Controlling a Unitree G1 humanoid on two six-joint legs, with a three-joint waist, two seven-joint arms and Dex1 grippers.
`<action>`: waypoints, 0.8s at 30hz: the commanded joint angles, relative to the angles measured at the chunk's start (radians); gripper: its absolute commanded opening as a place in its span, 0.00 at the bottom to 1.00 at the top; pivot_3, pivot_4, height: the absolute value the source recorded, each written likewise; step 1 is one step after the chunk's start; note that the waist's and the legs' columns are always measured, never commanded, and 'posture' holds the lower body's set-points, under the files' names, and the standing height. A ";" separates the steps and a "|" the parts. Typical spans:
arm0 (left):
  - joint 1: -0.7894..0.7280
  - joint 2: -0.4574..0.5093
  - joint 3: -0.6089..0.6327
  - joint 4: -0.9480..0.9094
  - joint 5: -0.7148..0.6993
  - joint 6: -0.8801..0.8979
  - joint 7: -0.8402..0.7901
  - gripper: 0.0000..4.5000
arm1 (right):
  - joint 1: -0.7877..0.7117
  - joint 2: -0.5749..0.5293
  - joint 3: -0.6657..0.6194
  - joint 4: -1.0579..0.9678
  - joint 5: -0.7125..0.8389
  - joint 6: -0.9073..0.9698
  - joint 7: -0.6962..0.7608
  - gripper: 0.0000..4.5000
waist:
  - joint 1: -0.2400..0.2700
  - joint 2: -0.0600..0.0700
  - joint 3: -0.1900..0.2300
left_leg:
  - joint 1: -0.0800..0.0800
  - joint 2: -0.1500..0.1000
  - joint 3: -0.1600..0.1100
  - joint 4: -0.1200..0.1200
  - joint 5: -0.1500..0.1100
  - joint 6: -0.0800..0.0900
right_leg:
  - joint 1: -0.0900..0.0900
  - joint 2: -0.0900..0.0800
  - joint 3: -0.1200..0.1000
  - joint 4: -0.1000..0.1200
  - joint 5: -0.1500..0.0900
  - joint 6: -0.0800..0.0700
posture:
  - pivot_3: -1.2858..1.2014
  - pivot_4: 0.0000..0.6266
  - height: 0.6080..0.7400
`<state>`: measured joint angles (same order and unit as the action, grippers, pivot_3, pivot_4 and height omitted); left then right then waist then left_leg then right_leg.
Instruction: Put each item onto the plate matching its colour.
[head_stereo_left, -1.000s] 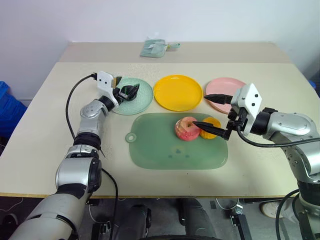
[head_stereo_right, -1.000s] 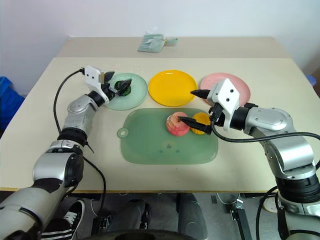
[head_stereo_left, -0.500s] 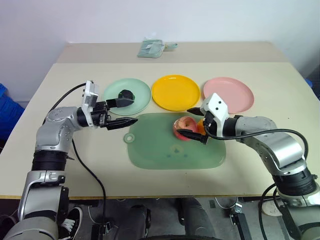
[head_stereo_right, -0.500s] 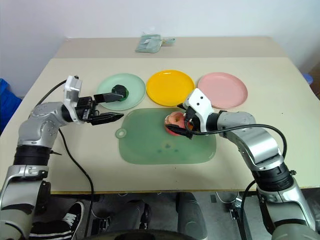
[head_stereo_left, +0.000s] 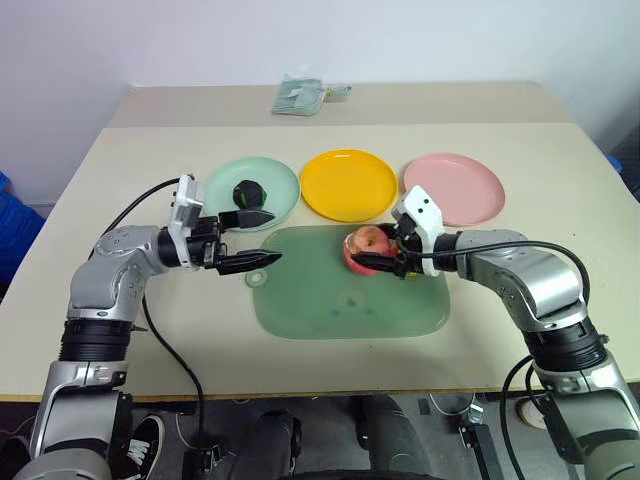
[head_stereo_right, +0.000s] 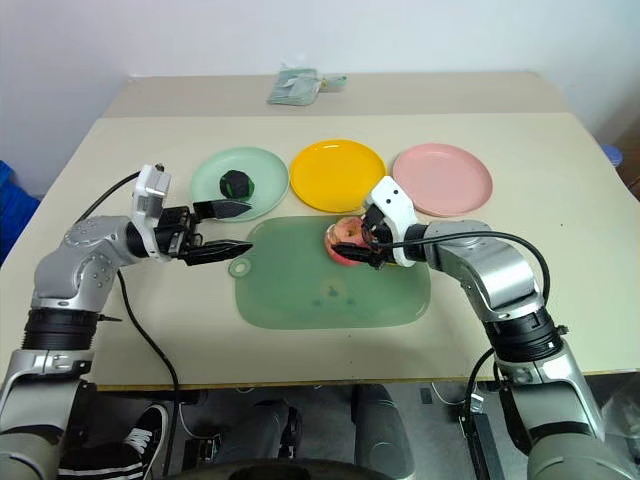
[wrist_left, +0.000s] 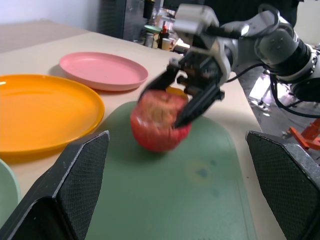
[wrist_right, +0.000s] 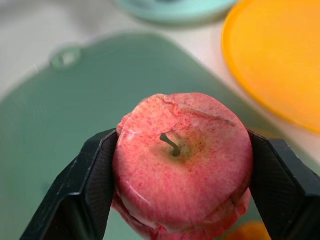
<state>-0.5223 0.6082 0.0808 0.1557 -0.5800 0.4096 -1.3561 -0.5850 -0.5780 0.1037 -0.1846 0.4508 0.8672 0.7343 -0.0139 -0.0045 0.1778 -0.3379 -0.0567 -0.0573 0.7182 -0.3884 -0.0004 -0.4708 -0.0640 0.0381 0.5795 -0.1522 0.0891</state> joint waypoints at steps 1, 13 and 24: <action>-0.032 -0.020 0.047 0.012 -0.004 -0.058 0.044 1.00 | -0.111 0.061 -0.162 0.080 -0.002 -0.091 -0.122 0.68 | -0.001 0.000 0.000 | 0.000 0.000 0.000 0.000 0.000 0.000 | 0.000 0.000 0.000 0.000 0.000 0.000 | 0.52 0.24 1.00; -0.061 -0.066 0.008 0.071 0.078 -0.219 0.068 1.00 | -0.205 0.037 -0.231 0.589 -0.261 -0.402 -0.382 0.79 | -0.011 0.000 0.000 | -0.003 -0.001 0.004 -0.003 0.000 0.000 | -0.005 -0.001 0.002 -0.001 0.000 0.000 | 0.52 0.24 1.00; -0.053 -0.052 0.017 0.076 0.062 -0.204 0.036 1.00 | -0.150 -0.004 -0.331 0.296 -0.001 -0.296 -0.125 0.99 | -0.029 0.001 0.000 | -0.002 0.000 0.003 -0.003 0.000 -0.001 | -0.005 0.000 0.003 0.001 0.000 0.000 | 0.52 0.24 1.00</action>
<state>-0.5654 0.5419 0.0811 0.2451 -0.5009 0.2091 -1.3093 -0.7591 -0.5523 -0.2330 0.2207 0.3866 0.5233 0.5229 -0.0429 -0.0040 0.1780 -0.3399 -0.0563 -0.0546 0.7153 -0.3879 -0.0010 -0.4754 -0.0636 0.0407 0.5806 -0.1520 0.0891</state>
